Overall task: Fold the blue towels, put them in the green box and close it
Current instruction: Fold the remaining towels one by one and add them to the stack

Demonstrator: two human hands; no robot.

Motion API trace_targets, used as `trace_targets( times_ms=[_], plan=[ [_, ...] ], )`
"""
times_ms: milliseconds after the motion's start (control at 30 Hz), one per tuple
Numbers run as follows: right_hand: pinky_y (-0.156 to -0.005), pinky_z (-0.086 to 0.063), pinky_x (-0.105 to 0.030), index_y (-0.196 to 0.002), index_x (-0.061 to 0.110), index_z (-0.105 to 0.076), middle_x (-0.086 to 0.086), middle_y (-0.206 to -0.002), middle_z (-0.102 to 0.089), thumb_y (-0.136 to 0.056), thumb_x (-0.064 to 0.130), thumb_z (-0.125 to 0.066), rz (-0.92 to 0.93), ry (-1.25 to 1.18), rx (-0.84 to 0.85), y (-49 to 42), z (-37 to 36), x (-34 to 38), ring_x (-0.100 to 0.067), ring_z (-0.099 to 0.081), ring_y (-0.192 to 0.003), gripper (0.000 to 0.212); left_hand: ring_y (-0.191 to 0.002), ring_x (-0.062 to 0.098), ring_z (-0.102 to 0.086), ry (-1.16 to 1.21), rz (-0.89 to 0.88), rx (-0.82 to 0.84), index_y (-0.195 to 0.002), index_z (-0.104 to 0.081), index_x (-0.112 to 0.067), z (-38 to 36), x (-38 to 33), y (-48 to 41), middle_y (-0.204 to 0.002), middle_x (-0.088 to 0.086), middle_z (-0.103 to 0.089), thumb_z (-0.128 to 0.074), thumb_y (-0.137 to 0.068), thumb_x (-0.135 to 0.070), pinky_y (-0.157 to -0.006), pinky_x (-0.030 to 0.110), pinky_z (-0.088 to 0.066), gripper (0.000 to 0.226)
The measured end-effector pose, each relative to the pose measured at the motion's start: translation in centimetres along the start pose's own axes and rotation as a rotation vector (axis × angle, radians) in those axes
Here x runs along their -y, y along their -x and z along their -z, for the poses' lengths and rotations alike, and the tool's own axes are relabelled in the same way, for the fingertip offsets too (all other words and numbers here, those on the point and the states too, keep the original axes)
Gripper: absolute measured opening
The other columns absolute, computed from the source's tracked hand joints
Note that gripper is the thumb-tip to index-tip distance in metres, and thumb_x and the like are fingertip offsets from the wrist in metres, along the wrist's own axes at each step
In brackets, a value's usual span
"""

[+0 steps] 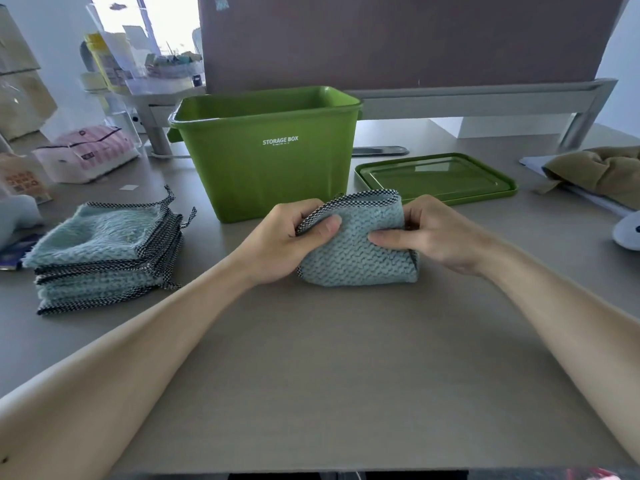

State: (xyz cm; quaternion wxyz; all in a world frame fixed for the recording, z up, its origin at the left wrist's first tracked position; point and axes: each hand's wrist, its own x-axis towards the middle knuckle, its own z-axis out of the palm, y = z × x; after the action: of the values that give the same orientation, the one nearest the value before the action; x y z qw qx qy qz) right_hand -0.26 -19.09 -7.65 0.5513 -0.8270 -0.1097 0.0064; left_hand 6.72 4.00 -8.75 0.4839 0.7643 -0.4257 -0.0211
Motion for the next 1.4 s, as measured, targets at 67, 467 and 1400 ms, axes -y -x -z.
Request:
trace_targets(
  times_ms=[67,467,1400],
  plan=[
    [-0.072,-0.059,-0.030,-0.097,0.004,-0.075,-0.004,-0.095,-0.078,-0.083,0.012,-0.075,-0.058,0.024,-0.020,-0.1,0.2,-0.1,-0.017,-0.074,-0.087,0.016,-0.077,0.010,-0.063,0.069,0.061,0.017,-0.101,-0.062,-0.005,-0.2,0.0,-0.1,-0.087,-0.001,-0.067,-0.067,-0.090,-0.032,-0.070,0.028,-0.052,0.030],
    [-0.045,-0.047,-0.021,-0.081,0.010,-0.071,0.000,-0.068,-0.071,-0.084,0.028,-0.077,-0.386,0.122,-0.258,0.1,1.7,-0.8,-0.011,-0.064,-0.055,0.019,-0.083,0.022,-0.074,0.020,0.239,-0.057,-0.129,-0.042,-0.035,-1.6,0.6,-1.0,-0.090,0.007,-0.076,-0.079,-0.079,-0.039,-0.089,0.048,-0.056,0.063],
    [-0.056,-0.053,-0.030,-0.109,0.019,-0.058,-0.002,-0.088,-0.067,-0.083,0.048,-0.073,-0.334,0.629,-0.452,-0.7,2.5,-2.9,-0.020,-0.070,-0.068,0.042,-0.114,0.014,-0.050,-0.517,0.069,0.024,-0.133,-0.045,-0.034,-3.3,1.0,-4.1,-0.134,-0.004,-0.042,-0.063,-0.083,-0.019,-0.099,0.038,-0.040,0.055]
  ],
)
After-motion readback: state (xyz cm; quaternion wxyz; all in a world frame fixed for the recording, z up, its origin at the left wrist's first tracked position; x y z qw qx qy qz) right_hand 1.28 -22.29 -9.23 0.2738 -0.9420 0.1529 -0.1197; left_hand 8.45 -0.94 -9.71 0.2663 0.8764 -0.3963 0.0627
